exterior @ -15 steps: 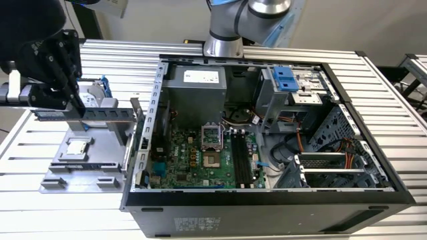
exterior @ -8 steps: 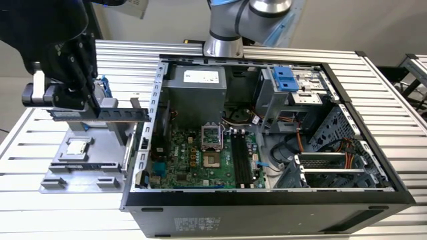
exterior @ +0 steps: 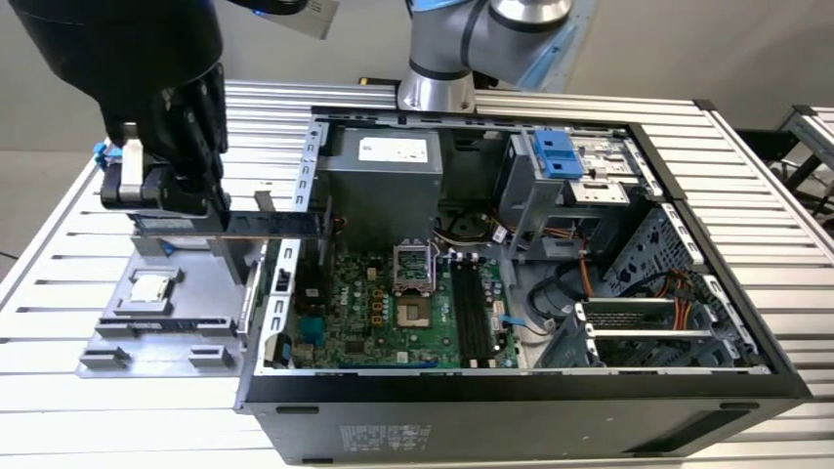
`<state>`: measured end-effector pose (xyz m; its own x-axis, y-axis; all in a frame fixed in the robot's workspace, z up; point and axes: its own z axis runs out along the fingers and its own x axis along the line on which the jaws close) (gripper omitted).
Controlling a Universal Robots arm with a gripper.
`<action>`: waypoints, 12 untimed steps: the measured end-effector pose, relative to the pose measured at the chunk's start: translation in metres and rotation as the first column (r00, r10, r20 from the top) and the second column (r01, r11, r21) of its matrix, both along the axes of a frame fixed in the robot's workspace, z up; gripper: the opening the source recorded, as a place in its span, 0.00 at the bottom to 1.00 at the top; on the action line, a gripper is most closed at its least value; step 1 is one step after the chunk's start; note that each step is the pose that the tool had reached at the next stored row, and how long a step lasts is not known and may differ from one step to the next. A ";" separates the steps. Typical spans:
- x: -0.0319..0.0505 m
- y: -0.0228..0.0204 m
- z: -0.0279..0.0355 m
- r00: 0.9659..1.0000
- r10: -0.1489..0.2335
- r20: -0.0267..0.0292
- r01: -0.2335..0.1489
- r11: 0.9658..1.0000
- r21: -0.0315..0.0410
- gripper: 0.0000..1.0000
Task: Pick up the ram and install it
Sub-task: 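Pick up the ram and move it above insertion slot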
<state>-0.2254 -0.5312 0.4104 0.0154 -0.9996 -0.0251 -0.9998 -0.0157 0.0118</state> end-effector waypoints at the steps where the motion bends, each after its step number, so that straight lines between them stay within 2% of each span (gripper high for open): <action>1: 0.0029 0.0000 0.0000 1.000 0.000 -0.001 0.000 1.000 0.000 0.00; 12: 0.0356 0.0000 0.0000 1.000 0.000 -0.005 0.000 1.000 0.000 0.00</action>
<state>-0.1898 -0.5312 0.4105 0.0153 -0.9996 -0.0251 -0.9997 -0.0157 0.0169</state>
